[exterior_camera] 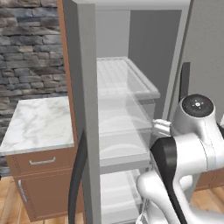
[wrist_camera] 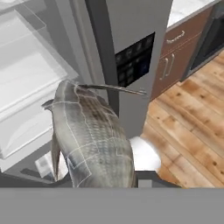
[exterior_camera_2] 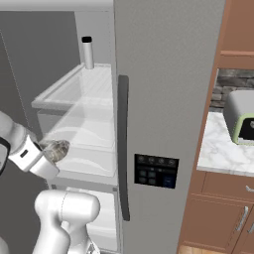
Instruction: Take the fish out of the fridge, briefly rinse it in the sink, and place it on the tray next to the sink.
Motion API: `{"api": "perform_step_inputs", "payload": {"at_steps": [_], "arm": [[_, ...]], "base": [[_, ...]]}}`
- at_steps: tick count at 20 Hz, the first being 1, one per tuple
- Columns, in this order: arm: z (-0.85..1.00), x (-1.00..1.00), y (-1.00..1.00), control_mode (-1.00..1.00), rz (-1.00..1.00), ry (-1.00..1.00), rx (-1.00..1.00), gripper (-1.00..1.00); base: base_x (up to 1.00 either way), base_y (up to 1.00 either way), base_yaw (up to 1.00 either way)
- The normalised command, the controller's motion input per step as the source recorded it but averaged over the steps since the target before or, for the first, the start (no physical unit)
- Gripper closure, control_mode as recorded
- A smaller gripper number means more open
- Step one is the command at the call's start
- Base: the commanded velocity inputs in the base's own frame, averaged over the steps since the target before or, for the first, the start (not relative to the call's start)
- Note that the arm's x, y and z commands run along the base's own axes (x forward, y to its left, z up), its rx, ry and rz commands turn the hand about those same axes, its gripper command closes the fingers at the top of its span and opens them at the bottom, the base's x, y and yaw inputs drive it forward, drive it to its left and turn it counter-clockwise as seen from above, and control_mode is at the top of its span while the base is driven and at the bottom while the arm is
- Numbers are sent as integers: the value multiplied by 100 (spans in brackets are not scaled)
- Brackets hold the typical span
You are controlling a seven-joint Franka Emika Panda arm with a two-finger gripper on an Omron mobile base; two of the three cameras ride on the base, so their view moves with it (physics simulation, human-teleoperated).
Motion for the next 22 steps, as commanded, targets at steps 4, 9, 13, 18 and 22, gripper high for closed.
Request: {"api": "perform_step_inputs", "payload": {"at_steps": [4, 9, 13, 18, 22], "arm": [[-5, -25, 0, 100, -2, 0, 3, 100], [0, 0, 0, 100, 0, 0, 0, 100], [0, 0, 0, 100, 0, 0, 0, 100], [0, 0, 0, 100, 0, 0, 0, 100], [0, 0, 0, 100, 0, 0, 0, 100]], "base": [[-74, -22, -27], [-84, -56, -60], [-29, -62, -75], [7, -83, -82], [40, -60, -83]]}}
